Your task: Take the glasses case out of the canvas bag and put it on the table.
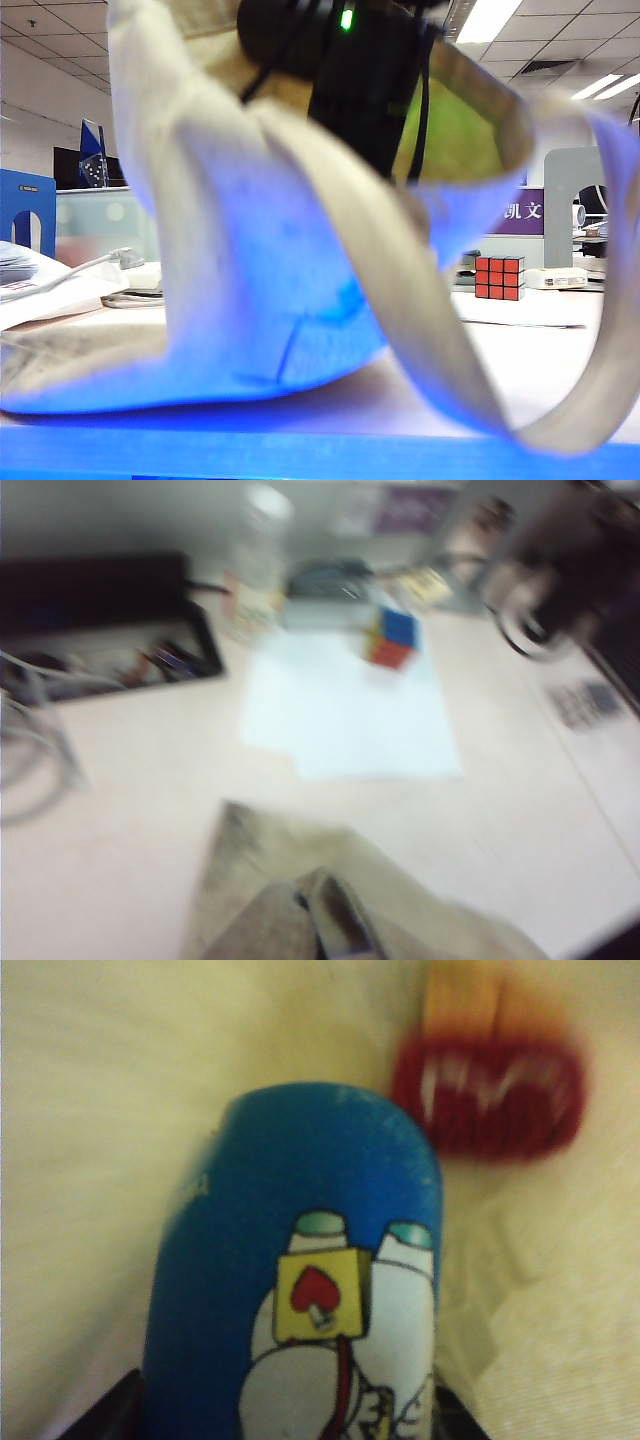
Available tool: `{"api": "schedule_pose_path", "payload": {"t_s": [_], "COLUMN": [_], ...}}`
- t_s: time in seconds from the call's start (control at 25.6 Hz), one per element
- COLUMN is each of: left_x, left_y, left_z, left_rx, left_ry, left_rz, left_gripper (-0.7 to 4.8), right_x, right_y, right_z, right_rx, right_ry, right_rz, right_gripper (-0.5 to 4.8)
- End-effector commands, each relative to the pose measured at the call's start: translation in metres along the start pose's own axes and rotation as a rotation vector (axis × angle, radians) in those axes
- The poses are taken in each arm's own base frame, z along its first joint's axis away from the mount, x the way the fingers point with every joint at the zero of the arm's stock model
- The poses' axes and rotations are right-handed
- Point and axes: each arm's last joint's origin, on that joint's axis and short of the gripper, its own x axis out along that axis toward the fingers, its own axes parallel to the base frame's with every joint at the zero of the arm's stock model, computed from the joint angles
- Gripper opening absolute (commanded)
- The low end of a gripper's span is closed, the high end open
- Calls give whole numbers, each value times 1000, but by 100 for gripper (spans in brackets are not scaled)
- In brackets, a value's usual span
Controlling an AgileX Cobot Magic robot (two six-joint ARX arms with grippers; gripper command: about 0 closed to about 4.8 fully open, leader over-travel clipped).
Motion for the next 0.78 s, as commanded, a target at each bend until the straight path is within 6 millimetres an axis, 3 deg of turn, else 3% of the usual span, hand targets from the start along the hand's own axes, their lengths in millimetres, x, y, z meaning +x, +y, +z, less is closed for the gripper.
{"api": "schedule_pose_path", "payload": {"t_s": [0.04, 0.08, 0.12, 0.2, 0.27, 0.39, 0.47, 0.55, 0.66, 0.74, 0.78], "left_x": [43, 60, 98, 140, 207, 248, 249, 236, 202, 182, 162], "left_y": [12, 17, 30, 45, 72, 108, 122, 142, 162, 169, 174], "left_z": [18, 18, 15, 6, -15, -40, -42, -35, -21, -11, -2], "left_rx": [-22, -37, -59, -86, -76, -126, -146, -187, -223, -233, -263], "left_ry": [-69, -43, 40, 138, 287, 436, 436, 387, 302, 232, 149], "left_rz": [59, 63, 78, 98, 175, 294, 349, 420, 470, 489, 499], "left_gripper": [-6, -6, -6, -6, -6, -6, -6, -6, -6, -6, -6], "right_x": [-19, -24, -36, -54, -90, -122, -133, -135, -119, -105, -91], "right_y": [3, 3, 3, 1, -6, -23, -39, -76, -125, -146, -161], "right_z": [5, 6, 8, 9, 6, -9, -11, -11, -19, -27, -34], "right_rx": [-58, -64, -81, -97, -94, -123, -81, 21, 140, 201, 245], "right_ry": [-64, -82, -124, -175, -243, -244, -263, -250, -228, -235, -233], "right_rz": [74, 93, 107, 111, 104, -101, -153, -229, -237, -184, -153], "right_gripper": [251, 251, 251, 251, 251, 251, 251, 251, 251, 251, 250]}}
